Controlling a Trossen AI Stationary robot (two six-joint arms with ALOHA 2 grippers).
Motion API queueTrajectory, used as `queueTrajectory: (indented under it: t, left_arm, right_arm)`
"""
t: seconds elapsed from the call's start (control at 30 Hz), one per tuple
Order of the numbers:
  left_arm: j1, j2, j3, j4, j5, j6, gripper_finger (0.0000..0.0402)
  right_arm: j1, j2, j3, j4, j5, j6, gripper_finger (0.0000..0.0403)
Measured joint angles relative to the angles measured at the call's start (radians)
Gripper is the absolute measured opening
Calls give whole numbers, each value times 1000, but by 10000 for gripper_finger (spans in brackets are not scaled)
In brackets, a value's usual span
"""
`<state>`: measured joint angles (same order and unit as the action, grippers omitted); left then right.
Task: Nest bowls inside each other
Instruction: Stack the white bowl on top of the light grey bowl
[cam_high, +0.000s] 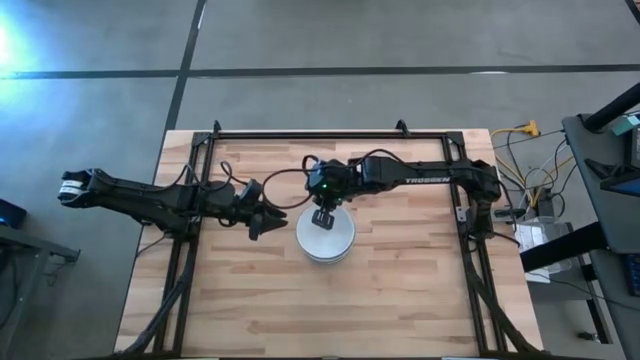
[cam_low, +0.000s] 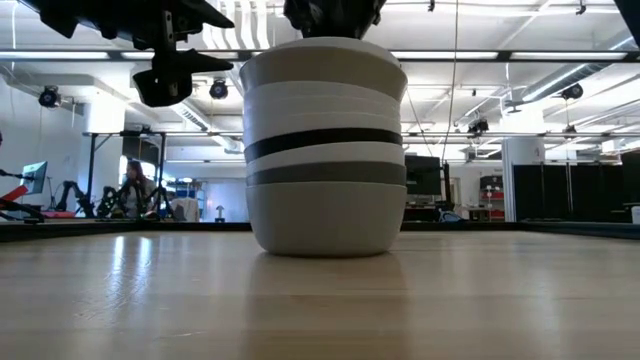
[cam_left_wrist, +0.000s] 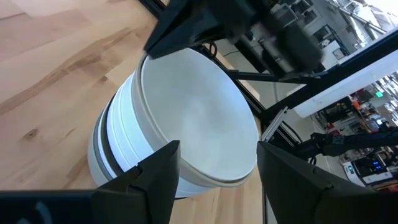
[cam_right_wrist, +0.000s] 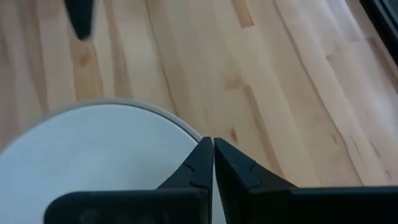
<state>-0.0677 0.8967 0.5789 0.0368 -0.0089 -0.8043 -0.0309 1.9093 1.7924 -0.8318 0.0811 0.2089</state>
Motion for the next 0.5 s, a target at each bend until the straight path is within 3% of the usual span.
queueTrajectory:
  t: [0.3, 0.5]
  left_arm:
    - [0, 0, 0, 1, 0, 0, 196]
    - [0, 2, -1, 6, 0, 24, 196]
  right_arm:
    - [26, -100, -9, -83, -15, 28, 8]
    - [70, -223, -164, -34, -78, 105, 8]
